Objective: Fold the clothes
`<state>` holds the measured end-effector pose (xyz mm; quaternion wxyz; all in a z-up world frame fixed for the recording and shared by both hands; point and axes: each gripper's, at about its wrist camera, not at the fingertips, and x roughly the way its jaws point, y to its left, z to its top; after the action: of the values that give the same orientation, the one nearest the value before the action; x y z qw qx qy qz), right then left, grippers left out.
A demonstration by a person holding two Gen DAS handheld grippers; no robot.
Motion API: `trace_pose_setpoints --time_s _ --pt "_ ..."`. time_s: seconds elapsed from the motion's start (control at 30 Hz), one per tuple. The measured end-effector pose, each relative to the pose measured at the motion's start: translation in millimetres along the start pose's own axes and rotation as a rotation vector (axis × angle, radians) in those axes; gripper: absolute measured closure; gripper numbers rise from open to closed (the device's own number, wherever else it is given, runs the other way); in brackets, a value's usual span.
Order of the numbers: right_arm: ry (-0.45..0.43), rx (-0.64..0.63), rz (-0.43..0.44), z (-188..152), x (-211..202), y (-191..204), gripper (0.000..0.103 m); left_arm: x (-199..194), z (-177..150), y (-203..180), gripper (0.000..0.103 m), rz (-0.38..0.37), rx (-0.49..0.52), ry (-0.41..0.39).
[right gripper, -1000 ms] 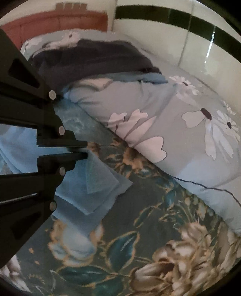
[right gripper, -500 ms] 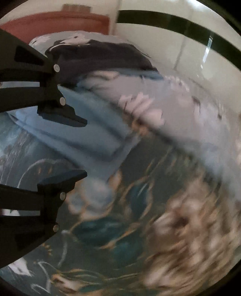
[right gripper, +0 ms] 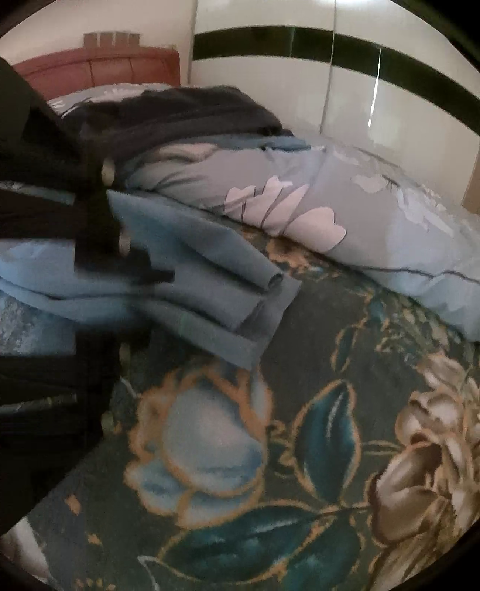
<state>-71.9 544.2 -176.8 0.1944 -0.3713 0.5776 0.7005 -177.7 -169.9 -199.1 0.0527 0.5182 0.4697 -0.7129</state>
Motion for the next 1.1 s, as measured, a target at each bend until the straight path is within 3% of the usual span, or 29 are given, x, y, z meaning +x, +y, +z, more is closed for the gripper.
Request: trace_pose_setpoints --time_s 0.03,0.1,0.2,0.43,0.63,0.7,0.8,0.97,1.0,1.1 --pt "0.002 0.003 -0.005 0.2 -0.5 0.1 0.093 -0.2 0.2 -0.4 0.050 0.008 -0.004 -0.013" --pt "-0.004 -0.007 -0.005 -0.6 -4.4 4.3 0.094 -2.3 1.2 0.1 0.076 0.026 -0.020 -0.029" --pt "-0.013 -0.041 0.007 -2.9 -15.1 16.7 0.094 -12.4 2.3 -1.5 0.086 0.025 -0.037 -0.052" --pt "0.001 -0.136 0.100 -35.5 -65.7 29.2 0.095 -76.9 -0.2 -16.5 0.088 -0.079 0.042 -0.118" --pt "0.067 -0.151 0.087 -96.2 -101.7 -23.6 0.096 -141.4 -0.7 34.0 0.088 -0.028 0.099 -0.170" --pt "0.109 -0.098 0.028 -108.9 -98.1 -52.0 0.096 -140.0 1.0 64.4 0.087 0.010 0.052 -0.120" --pt "0.127 -0.009 0.042 -120.1 -97.1 -78.4 0.096 -134.1 2.1 97.6 0.087 0.004 -0.028 -0.091" --pt "0.116 0.046 0.044 -118.0 -94.3 -83.8 0.092 -123.5 4.3 103.1 0.087 -0.014 -0.085 -0.084" --pt "0.115 0.041 0.049 -115.7 -90.4 -80.6 0.089 -121.1 6.3 100.1 0.087 -0.010 -0.085 -0.082" --pt "0.092 0.019 0.057 -109.9 -82.5 -68.7 0.057 -114.7 11.6 92.2 0.087 0.001 -0.084 -0.077"
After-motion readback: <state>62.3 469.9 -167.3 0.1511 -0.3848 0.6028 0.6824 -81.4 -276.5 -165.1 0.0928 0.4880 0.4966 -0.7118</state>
